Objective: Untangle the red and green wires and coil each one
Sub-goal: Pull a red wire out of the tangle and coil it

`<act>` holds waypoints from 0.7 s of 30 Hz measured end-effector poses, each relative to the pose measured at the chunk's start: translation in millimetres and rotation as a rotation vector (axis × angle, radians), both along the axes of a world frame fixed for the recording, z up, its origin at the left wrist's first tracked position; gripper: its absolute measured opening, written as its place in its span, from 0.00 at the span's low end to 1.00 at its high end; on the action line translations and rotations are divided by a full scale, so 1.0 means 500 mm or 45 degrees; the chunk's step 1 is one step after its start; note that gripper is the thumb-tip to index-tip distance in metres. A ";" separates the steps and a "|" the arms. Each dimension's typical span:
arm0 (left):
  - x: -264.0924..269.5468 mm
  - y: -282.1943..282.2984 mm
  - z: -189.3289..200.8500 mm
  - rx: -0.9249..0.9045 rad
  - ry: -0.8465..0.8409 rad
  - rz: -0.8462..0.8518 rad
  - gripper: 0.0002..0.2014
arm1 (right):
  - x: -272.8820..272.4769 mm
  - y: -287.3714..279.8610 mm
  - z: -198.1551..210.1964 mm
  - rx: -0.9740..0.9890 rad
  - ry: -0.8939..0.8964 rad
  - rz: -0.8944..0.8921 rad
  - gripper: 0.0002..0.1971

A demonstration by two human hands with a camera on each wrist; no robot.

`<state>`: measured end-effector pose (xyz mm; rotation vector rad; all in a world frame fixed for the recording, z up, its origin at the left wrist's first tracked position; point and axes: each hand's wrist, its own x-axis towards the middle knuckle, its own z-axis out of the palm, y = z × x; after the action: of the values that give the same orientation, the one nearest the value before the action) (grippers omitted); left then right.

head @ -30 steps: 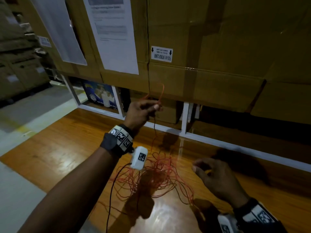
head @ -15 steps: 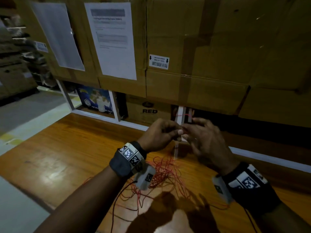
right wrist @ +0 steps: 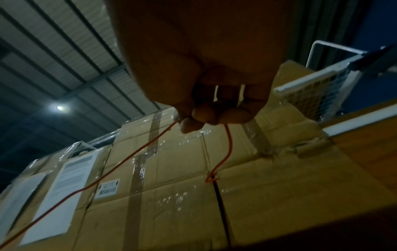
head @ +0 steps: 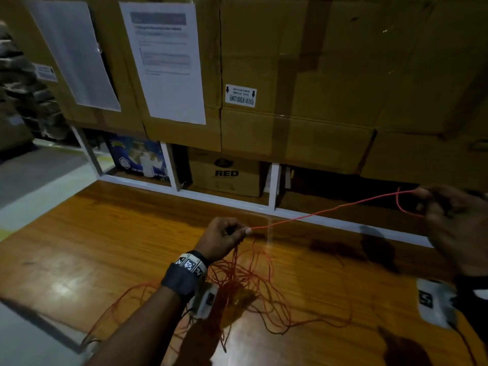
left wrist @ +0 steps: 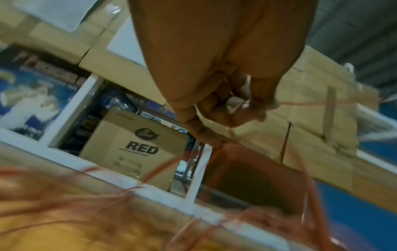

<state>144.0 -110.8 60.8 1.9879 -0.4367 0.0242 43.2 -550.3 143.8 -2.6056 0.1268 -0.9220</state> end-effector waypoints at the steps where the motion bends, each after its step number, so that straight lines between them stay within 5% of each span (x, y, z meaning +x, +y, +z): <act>1: 0.003 -0.005 0.007 -0.022 -0.020 0.039 0.09 | -0.010 0.006 -0.010 -0.010 -0.023 -0.034 0.24; 3: 0.011 -0.016 0.024 -0.084 -0.063 0.091 0.09 | -0.032 0.061 -0.006 0.137 0.056 -0.076 0.30; 6: 0.003 -0.035 0.054 -0.160 -0.050 -0.005 0.06 | -0.062 0.124 -0.040 0.077 0.380 -0.176 0.26; 9: -0.024 -0.066 0.069 -0.205 0.011 -0.133 0.07 | -0.089 0.190 -0.075 0.108 0.338 -0.161 0.36; 12: -0.035 -0.082 0.067 -0.415 0.127 -0.040 0.08 | -0.102 0.268 -0.115 0.175 0.172 0.139 0.21; 15: -0.020 -0.050 0.043 -0.652 0.331 0.208 0.10 | -0.091 0.325 -0.168 0.286 0.442 0.332 0.09; 21: -0.008 0.051 -0.036 -0.746 0.592 0.524 0.09 | -0.064 0.372 -0.245 0.272 0.652 0.511 0.08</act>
<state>139.8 -85.3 42.8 1.4093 0.2645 -0.0467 11.2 -364.3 21.3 -2.4718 -0.1533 -0.0911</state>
